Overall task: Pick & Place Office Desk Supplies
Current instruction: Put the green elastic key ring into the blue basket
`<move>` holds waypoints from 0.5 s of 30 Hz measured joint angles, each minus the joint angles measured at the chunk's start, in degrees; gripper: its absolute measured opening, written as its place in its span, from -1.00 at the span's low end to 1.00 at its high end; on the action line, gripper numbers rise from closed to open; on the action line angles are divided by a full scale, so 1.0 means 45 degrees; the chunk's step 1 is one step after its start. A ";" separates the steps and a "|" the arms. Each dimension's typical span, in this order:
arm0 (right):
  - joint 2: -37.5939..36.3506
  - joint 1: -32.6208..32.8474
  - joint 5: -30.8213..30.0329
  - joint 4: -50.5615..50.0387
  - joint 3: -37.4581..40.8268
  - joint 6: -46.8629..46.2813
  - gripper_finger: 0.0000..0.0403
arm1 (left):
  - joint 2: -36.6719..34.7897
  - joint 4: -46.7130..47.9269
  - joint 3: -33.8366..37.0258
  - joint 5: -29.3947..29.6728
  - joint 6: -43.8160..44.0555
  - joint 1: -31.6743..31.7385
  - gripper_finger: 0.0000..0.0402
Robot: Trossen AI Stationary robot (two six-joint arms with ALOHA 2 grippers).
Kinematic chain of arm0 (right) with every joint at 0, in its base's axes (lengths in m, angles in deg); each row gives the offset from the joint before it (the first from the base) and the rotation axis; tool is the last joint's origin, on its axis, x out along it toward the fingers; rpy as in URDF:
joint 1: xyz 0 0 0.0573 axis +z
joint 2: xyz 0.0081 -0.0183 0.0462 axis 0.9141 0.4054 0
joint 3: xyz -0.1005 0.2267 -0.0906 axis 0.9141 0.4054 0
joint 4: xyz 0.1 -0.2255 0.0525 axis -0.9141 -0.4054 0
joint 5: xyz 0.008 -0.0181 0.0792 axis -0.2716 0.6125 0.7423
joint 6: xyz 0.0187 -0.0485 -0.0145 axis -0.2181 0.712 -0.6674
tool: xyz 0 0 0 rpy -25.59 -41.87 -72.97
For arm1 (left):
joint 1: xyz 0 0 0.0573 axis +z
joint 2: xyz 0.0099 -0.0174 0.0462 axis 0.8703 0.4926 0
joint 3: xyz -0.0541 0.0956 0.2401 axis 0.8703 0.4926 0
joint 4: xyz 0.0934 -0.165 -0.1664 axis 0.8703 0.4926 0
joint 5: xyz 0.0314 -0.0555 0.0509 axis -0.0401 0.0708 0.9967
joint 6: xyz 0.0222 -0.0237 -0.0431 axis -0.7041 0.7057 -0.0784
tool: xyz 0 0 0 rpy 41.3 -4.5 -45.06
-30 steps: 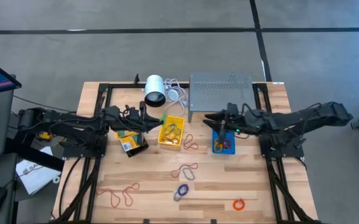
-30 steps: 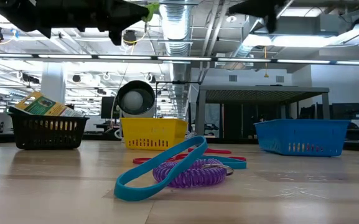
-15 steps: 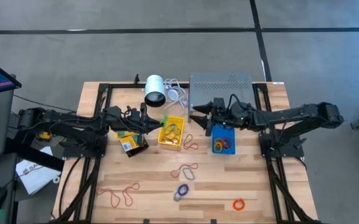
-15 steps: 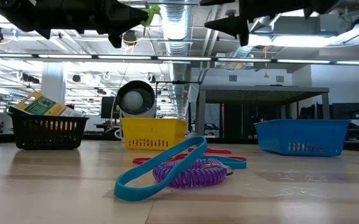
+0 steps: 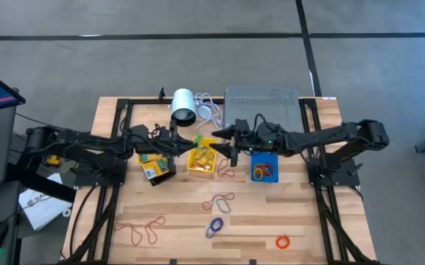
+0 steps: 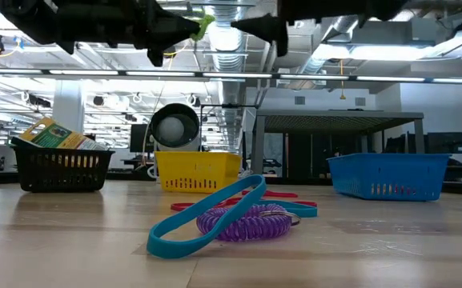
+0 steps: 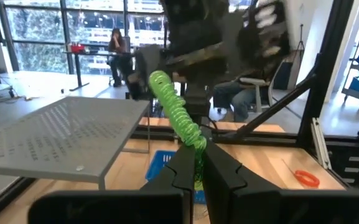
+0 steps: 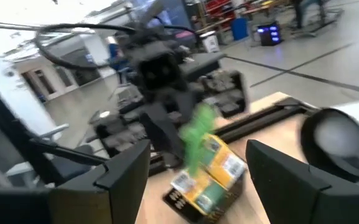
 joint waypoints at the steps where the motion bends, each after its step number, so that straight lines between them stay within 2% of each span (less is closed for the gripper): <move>1: 0.0144 -0.0033 0.0179 0.0029 -0.0187 0.0000 0.29 | 0.0121 0.0032 -0.0068 -0.0002 0.0002 0.0000 -0.98; 5: 0.0593 -0.0154 0.0651 -0.0024 -0.0607 -0.0021 0.29 | 0.0504 0.0035 -0.0327 -0.0254 0.0007 0.0000 -0.98; 15: 0.0950 -0.0259 0.0674 0.0034 -0.0738 -0.0107 0.29 | 0.0649 -0.0015 -0.0466 -0.0486 -0.0003 -0.0024 -0.97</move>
